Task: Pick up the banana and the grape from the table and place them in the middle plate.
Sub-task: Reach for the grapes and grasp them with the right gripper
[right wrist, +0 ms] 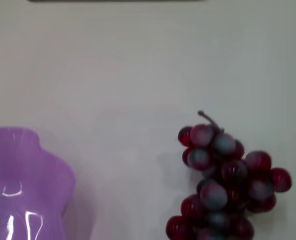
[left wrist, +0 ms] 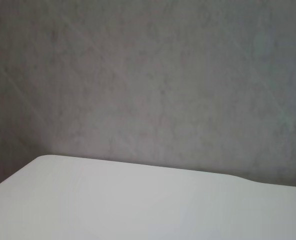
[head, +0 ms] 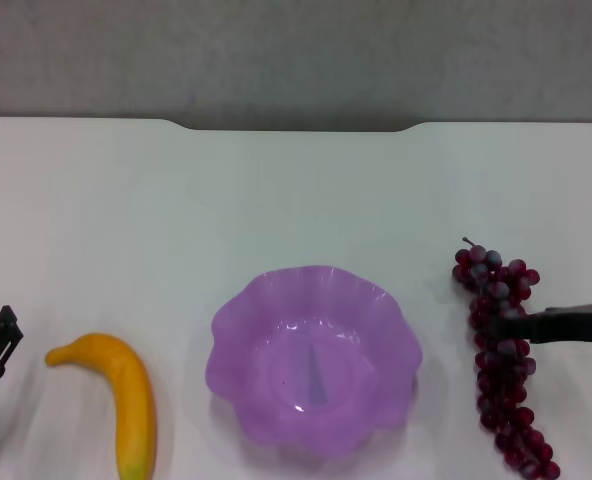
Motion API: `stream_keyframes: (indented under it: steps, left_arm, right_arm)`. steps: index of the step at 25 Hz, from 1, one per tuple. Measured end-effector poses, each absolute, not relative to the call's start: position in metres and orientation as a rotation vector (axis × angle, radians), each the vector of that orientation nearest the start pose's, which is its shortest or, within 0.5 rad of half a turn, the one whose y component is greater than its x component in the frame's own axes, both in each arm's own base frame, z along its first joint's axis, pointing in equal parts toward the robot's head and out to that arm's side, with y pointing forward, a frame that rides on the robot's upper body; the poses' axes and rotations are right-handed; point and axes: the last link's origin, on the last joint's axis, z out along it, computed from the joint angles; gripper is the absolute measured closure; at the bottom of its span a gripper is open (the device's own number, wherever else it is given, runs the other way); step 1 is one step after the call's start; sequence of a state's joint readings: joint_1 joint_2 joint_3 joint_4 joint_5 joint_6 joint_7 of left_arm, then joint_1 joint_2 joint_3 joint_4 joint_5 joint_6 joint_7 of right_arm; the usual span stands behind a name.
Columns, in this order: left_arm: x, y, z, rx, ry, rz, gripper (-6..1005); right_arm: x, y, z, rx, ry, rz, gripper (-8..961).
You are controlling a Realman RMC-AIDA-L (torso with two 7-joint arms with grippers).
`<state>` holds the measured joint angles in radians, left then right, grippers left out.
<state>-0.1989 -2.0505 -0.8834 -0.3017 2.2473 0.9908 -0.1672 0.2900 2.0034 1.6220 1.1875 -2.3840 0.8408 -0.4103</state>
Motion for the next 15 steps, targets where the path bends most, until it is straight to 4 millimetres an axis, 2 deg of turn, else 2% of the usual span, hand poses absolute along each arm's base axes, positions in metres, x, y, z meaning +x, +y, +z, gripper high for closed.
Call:
stream_keyframes:
  steps: [3, 15]
  left_arm:
    - [-0.395, 0.265, -0.019, -1.458, -0.866, -0.543, 119]
    - [-0.394, 0.266, -0.02, -1.462, -0.864, -0.543, 120]
  right_arm:
    - [0.287, 0.357, -0.008, -2.114, 1.236, -0.021, 61]
    - [0.301, 0.356, -0.019, -2.092, 1.217, -0.058, 62]
